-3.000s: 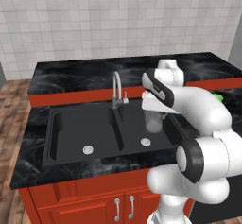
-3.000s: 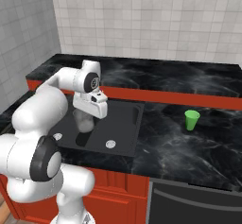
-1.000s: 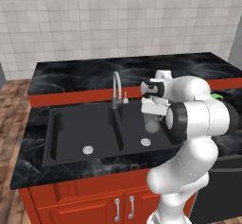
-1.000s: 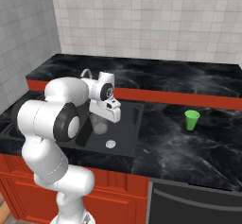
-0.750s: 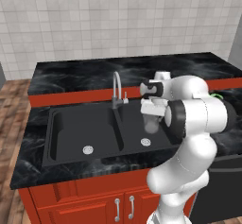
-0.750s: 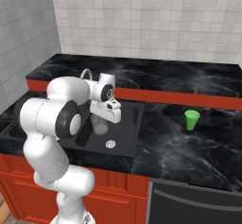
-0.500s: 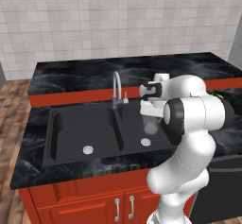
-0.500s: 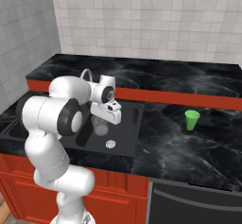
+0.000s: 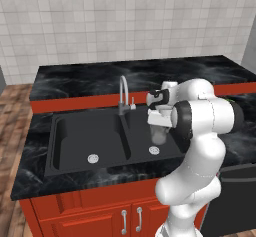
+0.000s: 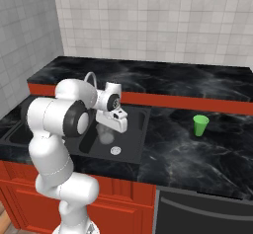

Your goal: Move any existing items from the left basin to the right basin for drying. Then move the cup from the counter to the left basin of the sink for washing.

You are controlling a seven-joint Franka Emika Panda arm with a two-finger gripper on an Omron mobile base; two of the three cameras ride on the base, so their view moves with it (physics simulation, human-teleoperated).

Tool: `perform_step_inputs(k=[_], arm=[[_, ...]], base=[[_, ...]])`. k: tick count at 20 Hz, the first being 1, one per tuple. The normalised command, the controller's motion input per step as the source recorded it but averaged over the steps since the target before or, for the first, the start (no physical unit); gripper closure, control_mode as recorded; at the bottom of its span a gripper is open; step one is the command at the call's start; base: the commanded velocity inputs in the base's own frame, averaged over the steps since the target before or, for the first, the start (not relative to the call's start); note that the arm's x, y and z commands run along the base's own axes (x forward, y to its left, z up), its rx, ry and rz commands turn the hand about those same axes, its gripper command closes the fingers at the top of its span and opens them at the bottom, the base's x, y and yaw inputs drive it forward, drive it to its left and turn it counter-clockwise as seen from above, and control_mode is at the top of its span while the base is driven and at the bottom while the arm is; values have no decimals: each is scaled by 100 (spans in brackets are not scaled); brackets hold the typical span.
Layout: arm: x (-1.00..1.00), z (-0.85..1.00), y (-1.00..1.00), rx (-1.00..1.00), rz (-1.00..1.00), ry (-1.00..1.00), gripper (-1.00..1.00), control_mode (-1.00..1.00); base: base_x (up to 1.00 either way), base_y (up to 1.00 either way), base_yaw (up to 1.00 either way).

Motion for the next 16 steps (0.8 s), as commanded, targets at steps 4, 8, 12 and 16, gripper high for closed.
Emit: perform_step_inputs(k=[4, 8, 12, 16], arm=[[7, -18, 0, 0, 0, 0, 100, -100], [7, -20, -1, 0, 0, 0, 100, -100], [7, -19, 0, 0, 0, 0, 100, -100], [10, -20, 0, 0, 0, 0, 100, -100]], base=[[0, 0, 0], [0, 0, 0], [0, 0, 0], [0, 0, 0]])
